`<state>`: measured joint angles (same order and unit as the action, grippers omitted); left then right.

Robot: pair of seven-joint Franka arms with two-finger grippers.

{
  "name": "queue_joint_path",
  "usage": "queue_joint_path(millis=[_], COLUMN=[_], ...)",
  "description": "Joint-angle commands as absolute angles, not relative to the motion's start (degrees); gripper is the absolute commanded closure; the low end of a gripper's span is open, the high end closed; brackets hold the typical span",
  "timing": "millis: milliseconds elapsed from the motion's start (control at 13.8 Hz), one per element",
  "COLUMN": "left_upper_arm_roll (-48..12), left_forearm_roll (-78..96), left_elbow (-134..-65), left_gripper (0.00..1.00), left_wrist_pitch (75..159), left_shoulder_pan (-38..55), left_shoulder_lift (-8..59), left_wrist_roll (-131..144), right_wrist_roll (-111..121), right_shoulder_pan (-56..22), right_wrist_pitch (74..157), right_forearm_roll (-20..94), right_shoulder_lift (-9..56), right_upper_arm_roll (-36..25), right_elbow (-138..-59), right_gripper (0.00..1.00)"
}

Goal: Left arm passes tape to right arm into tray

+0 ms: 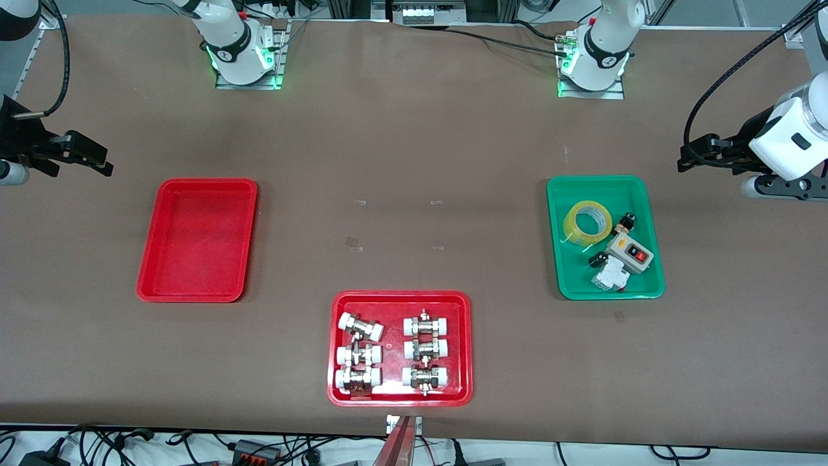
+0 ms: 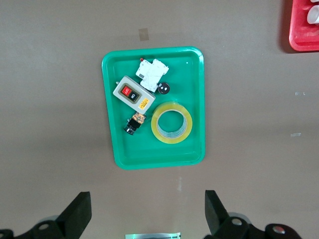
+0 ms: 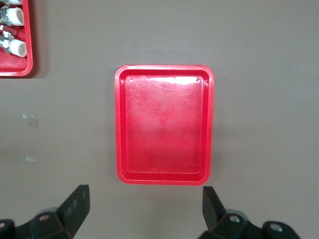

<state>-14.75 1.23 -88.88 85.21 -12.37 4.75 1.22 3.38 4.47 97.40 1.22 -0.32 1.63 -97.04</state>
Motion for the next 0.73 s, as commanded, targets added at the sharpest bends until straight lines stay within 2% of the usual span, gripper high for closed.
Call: queue_joint_path(millis=[0, 653], left_upper_arm_roll=[-14.8, -14.8], left_forearm_roll=[1.8, 1.8], left_elbow=[-88.4, -88.6], left_gripper=[0.00, 0.00], left_wrist_pitch=[84.3, 84.4], left_shoulder_pan=[-12.7, -12.7], left_shoulder_lift=[4.2, 4.3], left_wrist_roll=[1.2, 2.1], right_wrist_roll=[3.1, 3.3], right_shoulder_pan=[4.0, 4.0], right_wrist_pitch=[97.0, 96.8], right_forearm_roll=[0.8, 0.7], right_shoulder_lift=[-0.4, -0.4], right_upper_arm_roll=[1.8, 1.8], right_elbow=[-96.4, -96.4], right_gripper=[0.00, 0.00])
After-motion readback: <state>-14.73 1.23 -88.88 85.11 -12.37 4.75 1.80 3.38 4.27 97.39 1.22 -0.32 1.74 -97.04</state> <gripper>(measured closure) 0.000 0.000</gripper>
